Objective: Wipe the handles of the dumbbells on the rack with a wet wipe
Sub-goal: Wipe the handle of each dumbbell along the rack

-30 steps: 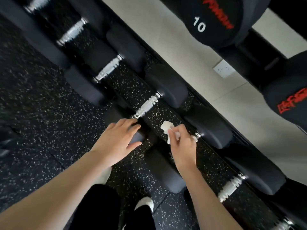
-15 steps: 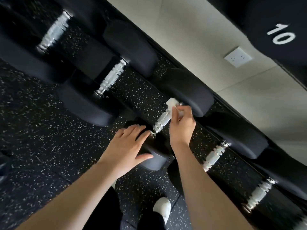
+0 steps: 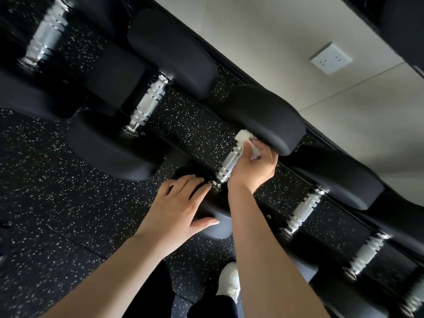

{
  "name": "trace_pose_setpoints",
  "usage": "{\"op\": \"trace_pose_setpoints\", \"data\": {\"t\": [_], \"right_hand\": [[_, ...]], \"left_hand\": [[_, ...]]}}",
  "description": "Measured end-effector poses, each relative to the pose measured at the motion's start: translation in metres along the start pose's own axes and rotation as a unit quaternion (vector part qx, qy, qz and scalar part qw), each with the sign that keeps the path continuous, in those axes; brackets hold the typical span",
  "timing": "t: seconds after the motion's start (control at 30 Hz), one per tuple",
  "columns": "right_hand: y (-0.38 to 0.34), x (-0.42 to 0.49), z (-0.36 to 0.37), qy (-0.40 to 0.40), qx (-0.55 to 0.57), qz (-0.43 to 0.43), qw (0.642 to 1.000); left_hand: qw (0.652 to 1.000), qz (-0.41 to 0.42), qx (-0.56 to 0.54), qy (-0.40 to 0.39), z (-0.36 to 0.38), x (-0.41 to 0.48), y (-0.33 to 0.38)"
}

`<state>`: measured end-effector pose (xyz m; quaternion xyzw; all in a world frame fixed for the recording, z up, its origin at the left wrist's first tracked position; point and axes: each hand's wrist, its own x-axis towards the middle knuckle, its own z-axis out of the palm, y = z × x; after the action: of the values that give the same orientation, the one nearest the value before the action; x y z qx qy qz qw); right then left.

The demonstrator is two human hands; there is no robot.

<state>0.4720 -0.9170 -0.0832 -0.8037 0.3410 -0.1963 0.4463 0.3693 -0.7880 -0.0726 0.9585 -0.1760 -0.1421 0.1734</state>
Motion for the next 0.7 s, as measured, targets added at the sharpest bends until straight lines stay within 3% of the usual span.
{"op": "trace_pose_setpoints", "data": {"t": [0.2, 0.5, 0.7], "right_hand": [[-0.001, 0.010, -0.004, -0.022, -0.009, 0.016, 1.000], [0.009, -0.006, -0.031, -0.202, -0.102, -0.019, 0.974], [0.020, -0.014, -0.044, -0.268, -0.140, -0.031, 0.953]], "left_hand": [[1.000, 0.000, 0.003, -0.005, 0.001, 0.000, -0.001], [1.000, -0.002, -0.003, 0.006, 0.003, 0.000, -0.002], [1.000, -0.003, -0.007, 0.030, 0.004, 0.000, -0.002]]}}
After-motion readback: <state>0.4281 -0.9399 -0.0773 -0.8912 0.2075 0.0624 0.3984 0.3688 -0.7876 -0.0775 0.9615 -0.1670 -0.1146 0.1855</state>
